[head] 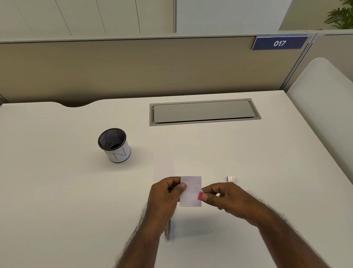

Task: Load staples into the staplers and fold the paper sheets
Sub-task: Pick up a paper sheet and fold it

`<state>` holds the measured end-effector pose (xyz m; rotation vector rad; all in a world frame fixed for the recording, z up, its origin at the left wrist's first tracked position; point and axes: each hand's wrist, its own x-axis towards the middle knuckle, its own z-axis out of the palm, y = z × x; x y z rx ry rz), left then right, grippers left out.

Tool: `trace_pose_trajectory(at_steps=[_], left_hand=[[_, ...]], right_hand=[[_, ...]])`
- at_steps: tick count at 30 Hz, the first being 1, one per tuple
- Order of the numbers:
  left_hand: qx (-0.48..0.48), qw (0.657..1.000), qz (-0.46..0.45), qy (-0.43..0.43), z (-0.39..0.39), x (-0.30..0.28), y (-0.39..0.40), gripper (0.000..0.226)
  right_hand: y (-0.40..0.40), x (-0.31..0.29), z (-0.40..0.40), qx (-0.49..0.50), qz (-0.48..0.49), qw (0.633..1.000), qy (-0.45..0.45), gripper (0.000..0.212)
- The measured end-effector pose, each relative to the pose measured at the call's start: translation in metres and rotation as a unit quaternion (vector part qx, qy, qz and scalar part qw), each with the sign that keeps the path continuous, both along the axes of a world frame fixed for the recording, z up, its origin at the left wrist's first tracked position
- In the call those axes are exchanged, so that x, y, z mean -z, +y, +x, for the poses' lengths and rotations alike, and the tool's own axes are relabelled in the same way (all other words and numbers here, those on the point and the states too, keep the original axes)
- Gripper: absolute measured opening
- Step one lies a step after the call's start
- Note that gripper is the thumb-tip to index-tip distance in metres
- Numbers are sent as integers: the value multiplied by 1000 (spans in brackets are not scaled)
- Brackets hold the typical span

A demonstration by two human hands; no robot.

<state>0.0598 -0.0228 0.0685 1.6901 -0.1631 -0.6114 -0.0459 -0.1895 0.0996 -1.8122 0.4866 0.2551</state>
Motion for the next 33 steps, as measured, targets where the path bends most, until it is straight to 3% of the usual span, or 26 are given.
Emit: trace_pose_trajectory(at_steps=[15, 33], left_hand=[[55, 998, 21, -16, -3, -7, -1, 15], [70, 997, 17, -2, -6, -9, -2, 15]], right_hand=[[-1, 7, 7, -27, -23, 999, 28, 30], [-1, 18, 1, 5, -4, 1000, -15, 31]])
